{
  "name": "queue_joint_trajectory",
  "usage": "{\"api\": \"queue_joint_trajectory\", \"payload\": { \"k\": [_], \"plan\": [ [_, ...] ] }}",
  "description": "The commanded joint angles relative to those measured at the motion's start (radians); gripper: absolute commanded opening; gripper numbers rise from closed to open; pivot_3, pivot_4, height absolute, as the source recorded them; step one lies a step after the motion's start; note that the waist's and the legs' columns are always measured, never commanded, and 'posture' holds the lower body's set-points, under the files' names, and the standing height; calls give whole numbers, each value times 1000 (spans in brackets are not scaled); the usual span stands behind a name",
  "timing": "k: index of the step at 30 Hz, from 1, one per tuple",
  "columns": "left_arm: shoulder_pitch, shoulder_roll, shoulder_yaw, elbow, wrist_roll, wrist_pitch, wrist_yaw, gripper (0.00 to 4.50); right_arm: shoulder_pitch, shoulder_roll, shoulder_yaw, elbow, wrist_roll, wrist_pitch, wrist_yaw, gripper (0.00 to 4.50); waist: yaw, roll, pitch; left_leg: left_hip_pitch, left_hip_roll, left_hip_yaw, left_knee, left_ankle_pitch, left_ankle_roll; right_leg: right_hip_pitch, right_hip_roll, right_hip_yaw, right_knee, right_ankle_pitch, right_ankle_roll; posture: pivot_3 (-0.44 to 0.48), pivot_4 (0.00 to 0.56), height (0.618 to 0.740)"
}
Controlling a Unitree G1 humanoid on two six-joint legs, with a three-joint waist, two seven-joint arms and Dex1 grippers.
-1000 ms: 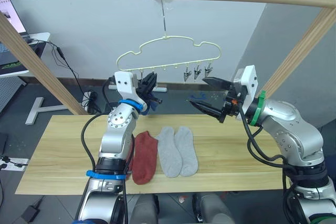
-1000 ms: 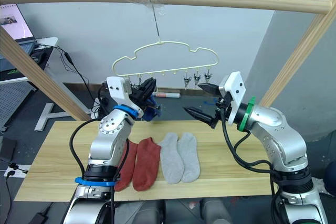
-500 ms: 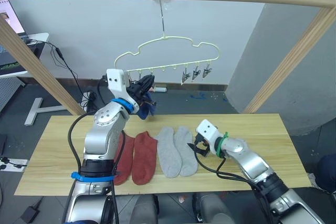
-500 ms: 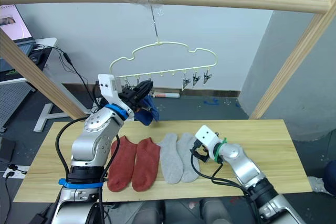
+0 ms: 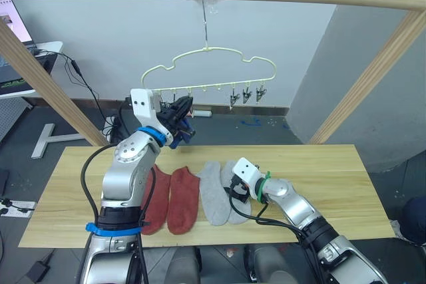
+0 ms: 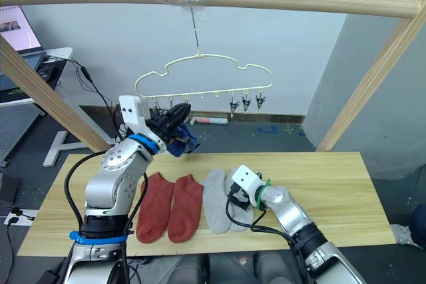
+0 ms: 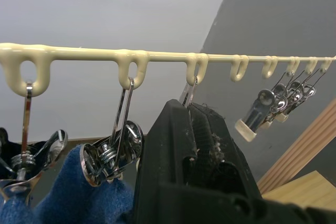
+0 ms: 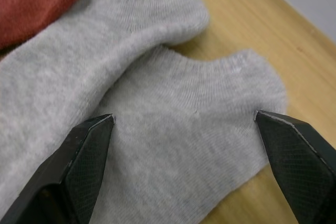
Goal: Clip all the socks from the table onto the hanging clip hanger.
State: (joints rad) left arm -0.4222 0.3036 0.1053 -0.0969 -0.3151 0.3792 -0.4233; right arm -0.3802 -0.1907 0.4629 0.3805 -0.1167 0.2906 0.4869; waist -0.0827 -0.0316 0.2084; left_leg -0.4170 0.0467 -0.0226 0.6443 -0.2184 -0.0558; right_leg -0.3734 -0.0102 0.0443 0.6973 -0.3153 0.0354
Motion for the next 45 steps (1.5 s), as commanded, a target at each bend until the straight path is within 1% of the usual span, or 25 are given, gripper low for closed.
{"api": "queue_joint_trajectory", "payload": {
  "k": [1,2,4,6,9,11,13,17,19,22,25,29,32,37,45],
  "plan": [
    [6,7,10,-46,-9,1,5,0,11,-7,11,39,-31,13,17,4111,0,0,0,1,0,0,0,0,0,0,0,0,0,0,0,-68,180,740],
    [6,7,10,-48,-8,2,5,0,13,-10,13,45,-37,11,20,3890,0,0,0,1,0,0,0,0,0,1,0,0,0,0,0,-68,178,740],
    [4,9,12,-46,-7,2,4,0,13,-18,18,59,-50,2,21,3237,1,0,0,1,0,0,0,0,0,1,0,0,0,0,0,-68,178,740],
    [6,9,12,-45,-6,0,4,0,17,-27,18,64,-60,-10,24,2470,2,0,0,1,0,0,0,0,0,1,0,0,0,0,0,-69,171,740],
    [9,10,13,-46,-10,2,0,0,26,-52,10,65,-70,-43,32,1442,2,0,-1,1,-1,0,1,0,0,1,0,0,0,0,0,-70,166,740],
    [8,7,15,-45,-20,12,-2,0,29,-82,6,60,-84,-91,30,661,3,0,-1,1,-1,0,1,0,0,2,0,0,0,0,0,-71,163,740],
    [5,3,19,-44,-39,32,-8,0,29,-122,3,42,-101,-147,35,24,3,0,-1,1,-1,0,1,0,0,2,0,0,0,0,0,-74,159,740],
    [-1,-1,39,-47,-131,132,-23,0,37,-211,-22,-59,-100,-253,84,24,2,0,-1,1,-1,1,1,0,0,1,0,0,0,0,0,-82,157,740],
    [-9,-9,76,-48,-224,230,-19,0,33,-266,-23,-126,-120,-358,101,24,2,0,-1,1,-1,1,0,0,0,1,0,0,0,0,0,-82,157,740],
    [-36,-23,173,-23,-375,378,28,0,23,-327,-36,-246,-116,-541,122,24,-8,0,-1,1,0,1,0,0,0,0,0,1,0,0,0,-96,164,740],
    [-85,-55,301,22,-577,530,120,0,17,-352,-58,-330,-100,-666,122,24,-8,0,-1,1,1,0,0,0,0,0,2,0,0,0,1,-96,164,740],
    [-118,-81,410,64,-807,671,230,0,-8,-321,-80,-403,-64,-739,122,24,-4,0,-1,1,1,-1,0,0,-1,1,2,-1,0,0,1,-104,168,740],
    [-127,-99,447,72,-927,707,319,0,-34,-287,-87,-419,-73,-738,107,24,-3,-1,-1,1,0,-1,1,1,-1,1,0,0,0,0,1,-108,171,740],
    [-125,-112,448,60,-1070,704,409,0,-65,-212,-101,-417,-57,-695,94,24,0,-1,0,1,0,-2,1,2,-4,1,-1,-1,0,0,1,-109,173,740],
    [-108,-79,411,46,-1174,689,459,0,-72,-186,-113,-416,-67,-696,96,24,1,0,0,1,0,-2,0,2,-4,1,-1,-1,0,0,1,-105,175,740]
  ]
}}
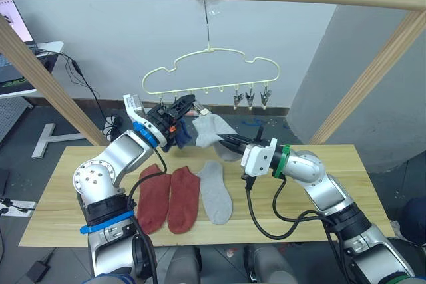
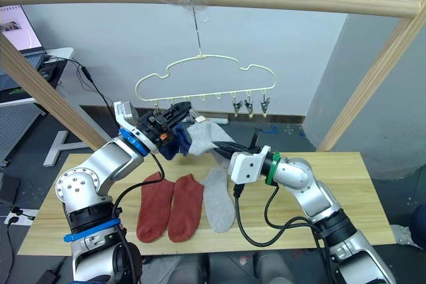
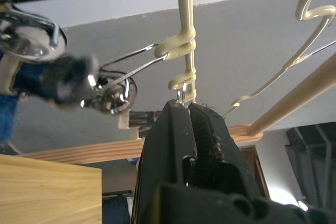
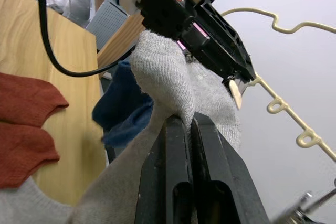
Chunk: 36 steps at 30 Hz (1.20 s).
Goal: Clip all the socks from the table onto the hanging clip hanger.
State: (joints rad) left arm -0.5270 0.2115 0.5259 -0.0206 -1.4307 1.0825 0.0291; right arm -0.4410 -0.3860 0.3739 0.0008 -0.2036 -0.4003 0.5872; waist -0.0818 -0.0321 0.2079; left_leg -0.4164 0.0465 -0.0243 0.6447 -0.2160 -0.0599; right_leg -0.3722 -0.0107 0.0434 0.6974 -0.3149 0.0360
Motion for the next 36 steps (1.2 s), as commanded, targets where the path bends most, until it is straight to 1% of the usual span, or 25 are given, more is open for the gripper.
{"api": "queue_joint_trajectory", "payload": {
  "k": [1,7,12,15,16,18,19,22,25,26,28,29,30,31,32,33,34,36],
  "plan": [
    [-3,15,-12,-29,-70,-20,12,0,-12,11,-24,-35,22,-4,-3,24,0,0,0,0,0,0,0,0,0,0,0,0,0,0,0,-103,178,740],
    [5,20,-43,-47,-115,-36,30,0,-35,33,-24,-9,18,-5,-9,24,1,0,0,0,0,0,0,0,0,0,0,0,0,0,0,-102,181,740],
    [27,39,-71,-68,-115,-49,11,0,-45,46,-29,1,20,-1,-10,24,1,0,0,0,0,0,0,0,0,0,0,0,0,0,0,-100,182,740],
    [45,68,-98,-107,-38,-85,-37,0,-39,48,-29,5,29,10,-4,24,1,0,0,0,0,0,0,0,0,0,0,0,0,0,0,-95,181,740],
    [53,73,-102,-113,-31,-93,-47,0,-36,50,-29,6,35,17,0,24,2,0,0,0,0,0,0,0,0,0,0,0,0,0,0,-95,181,740],
    [69,84,-104,-126,-41,-98,-69,621,-30,52,-27,5,48,30,10,0,2,0,0,0,0,0,-1,0,0,0,0,0,0,0,0,-89,181,740],
    [75,88,-105,-130,-47,-100,-74,832,-28,52,-26,3,54,35,13,0,2,0,0,0,0,0,-1,0,0,0,0,0,0,0,0,-87,179,740],
    [90,113,-111,-141,-25,-108,-81,1852,-24,56,-23,-5,69,53,21,0,2,0,0,0,0,0,-1,0,0,0,0,0,0,0,0,-79,176,740],
    [103,163,-122,-147,15,-102,-104,2822,-23,65,-21,-2,76,69,26,0,2,0,0,0,0,0,-1,0,0,0,0,0,0,0,0,-79,176,740],
    [114,197,-133,-165,35,-92,-126,3127,-22,69,-21,0,79,76,24,0,2,0,0,0,0,0,-1,0,0,0,0,0,0,0,0,-63,172,740],
    [134,256,-147,-201,69,-81,-159,3127,-19,77,-21,4,86,89,20,0,1,0,0,0,0,0,-1,0,0,-1,1,0,0,0,0,-63,172,740],
    [141,272,-152,-212,77,-81,-166,3127,-16,78,-22,3,88,92,20,0,3,0,0,0,0,0,-2,0,0,-1,1,1,0,0,0,-52,170,740],
    [154,303,-150,-227,71,-68,-182,3149,-13,80,-22,6,85,99,17,227,5,0,0,0,0,0,-2,0,0,-1,1,0,0,0,0,-52,170,740],
    [181,351,-167,-261,120,-69,-211,3160,-9,81,-22,13,86,111,20,481,7,0,0,0,0,0,-2,0,0,-1,1,0,0,0,0,-42,167,740],
    [212,399,-193,-297,189,-79,-234,3160,-5,82,-22,20,88,124,22,694,7,0,0,0,1,0,-2,0,0,-1,1,0,0,0,0,-33,166,740],
    [257,455,-233,-346,297,-115,-249,3160,2,86,-26,30,92,146,21,1038,6,0,0,0,1,0,-2,0,0,-1,1,1,-1,0,0,-33,166,740],
    [295,483,-261,-383,381,-160,-260,3160,7,88,-28,37,93,159,19,1327,7,0,0,1,0,0,-3,0,0,-1,0,2,-1,0,0,-26,166,740],
    [358,507,-301,-438,533,-273,-273,3160,17,91,-34,42,95,189,15,2106,15,0,0,1,0,0,-5,0,0,-1,0,2,-1,0,-1,-19,164,740]
  ]
}}
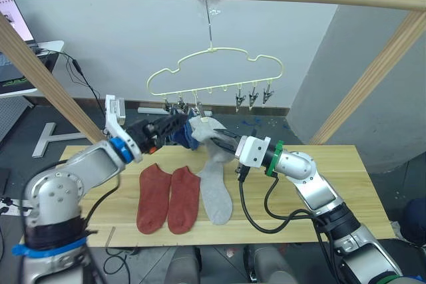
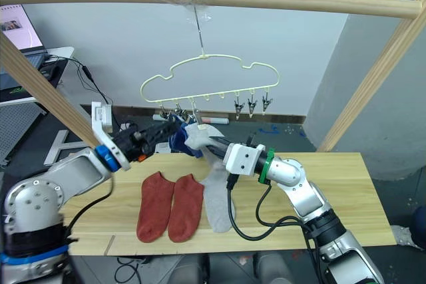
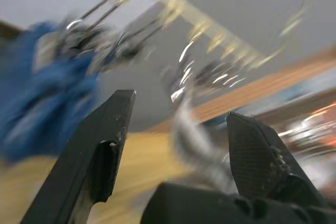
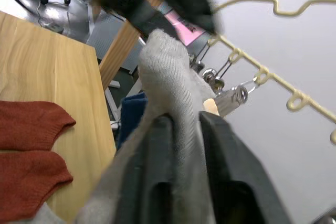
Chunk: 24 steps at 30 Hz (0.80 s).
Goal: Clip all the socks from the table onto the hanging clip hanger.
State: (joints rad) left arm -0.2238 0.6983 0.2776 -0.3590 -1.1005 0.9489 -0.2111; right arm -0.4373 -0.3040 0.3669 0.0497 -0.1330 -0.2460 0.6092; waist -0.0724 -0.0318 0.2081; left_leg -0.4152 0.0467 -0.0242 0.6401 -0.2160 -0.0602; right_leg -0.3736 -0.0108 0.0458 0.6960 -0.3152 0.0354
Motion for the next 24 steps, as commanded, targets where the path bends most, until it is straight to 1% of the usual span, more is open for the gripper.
{"api": "queue_joint_trajectory", "payload": {
  "k": [1,2,6,7,10,11,13,16,19,24],
  "plan": [
    [88,27,-66,-114,244,-185,-76,3160,24,13,-36,-13,33,68,-11,2439,13,0,0,0,0,0,0,0,0,0,0,0,0,0,0,-14,163,740],
    [114,25,-69,-120,252,-204,-119,3160,34,17,-44,-20,41,102,-15,2783,18,0,0,0,0,0,0,0,0,0,0,0,0,0,-1,-14,163,740],
    [200,33,-99,-114,343,-316,-278,3160,78,96,-137,-139,130,462,-91,4262,35,0,0,-1,1,1,-2,1,-1,-1,-1,-2,0,-1,-4,-2,162,740],
    [210,24,-95,-109,345,-331,-300,3160,81,107,-149,-176,144,517,-99,4484,40,0,0,-1,1,1,-2,1,-2,-1,-1,-2,0,-1,-4,1,161,740],
    [234,7,-87,-114,394,-401,-345,3160,84,133,-171,-291,164,648,-131,4484,44,0,0,-1,1,1,-5,2,-3,-2,-1,-2,0,-2,-5,1,161,740],
    [238,4,-90,-117,413,-421,-354,3160,83,144,-179,-323,168,681,-147,4292,44,0,0,-1,1,1,-5,2,-3,-2,-1,-2,0,-2,-5,-8,162,740],
    [239,-3,-93,-126,444,-459,-375,3160,77,171,-196,-381,178,751,-189,3804,43,0,0,-1,1,1,-7,2,-3,-3,0,-2,-1,-2,-5,-16,164,740],
    [227,-9,-94,-123,463,-485,-400,3160,64,190,-191,-440,173,821,-227,2742,42,0,0,-2,1,1,-9,2,-3,-6,0,-1,-1,-2,-5,-26,165,740],
    [190,-22,-86,-107,459,-488,-405,3160,42,210,-191,-469,170,866,-260,2742,42,0,0,-3,1,1,-10,2,-3,-7,0,-1,-1,-2,-5,-33,166,740],
    [142,-35,-91,-76,483,-514,-433,3160,24,245,-215,-448,181,897,-311,2742,38,0,0,-3,1,2,-10,2,-3,-7,1,-1,-1,-2,-5,-39,167,740]
  ]
}}
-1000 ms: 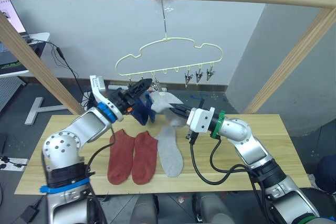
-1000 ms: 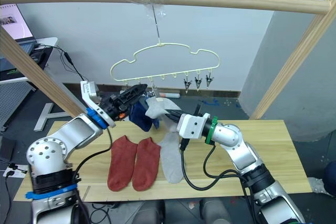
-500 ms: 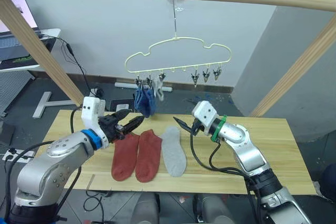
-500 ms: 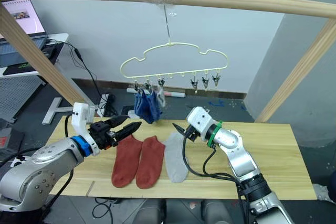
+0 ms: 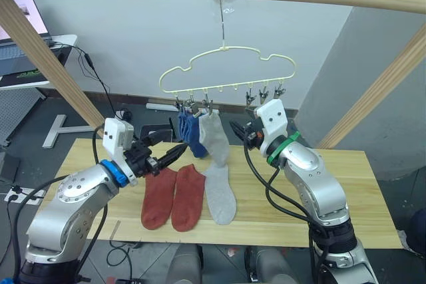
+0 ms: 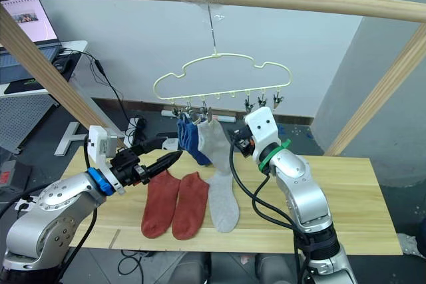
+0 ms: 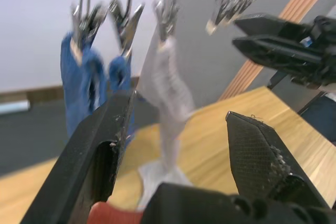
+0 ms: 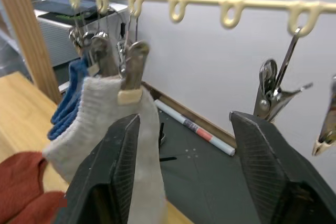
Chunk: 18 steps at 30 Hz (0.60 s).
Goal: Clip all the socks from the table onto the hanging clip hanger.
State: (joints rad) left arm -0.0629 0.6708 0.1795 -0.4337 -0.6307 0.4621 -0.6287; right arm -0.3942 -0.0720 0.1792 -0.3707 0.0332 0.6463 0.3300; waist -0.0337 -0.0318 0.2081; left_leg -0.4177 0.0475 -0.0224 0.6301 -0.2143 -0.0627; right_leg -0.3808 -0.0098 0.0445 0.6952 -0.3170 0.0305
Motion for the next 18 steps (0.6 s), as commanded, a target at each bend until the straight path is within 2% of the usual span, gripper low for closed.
{"api": "queue_joint_trajectory", "payload": {
  "k": [1,8,18],
  "plan": [
    [-28,-11,8,5,14,-26,-15,3160,-24,23,-40,-19,17,15,-49,2742,0,0,0,0,0,0,0,0,0,0,0,0,0,0,0,-39,169,740],
    [-54,-19,5,-13,13,-13,-19,3160,-76,36,-77,36,32,33,-89,2742,-2,0,0,0,0,0,0,0,0,0,0,0,0,0,0,-35,172,740],
    [-72,-38,19,-49,-4,9,3,3160,-120,85,-46,100,43,-22,-105,2742,-3,0,0,-1,0,0,0,0,0,-1,1,0,0,0,0,-26,176,740]
  ]
}}
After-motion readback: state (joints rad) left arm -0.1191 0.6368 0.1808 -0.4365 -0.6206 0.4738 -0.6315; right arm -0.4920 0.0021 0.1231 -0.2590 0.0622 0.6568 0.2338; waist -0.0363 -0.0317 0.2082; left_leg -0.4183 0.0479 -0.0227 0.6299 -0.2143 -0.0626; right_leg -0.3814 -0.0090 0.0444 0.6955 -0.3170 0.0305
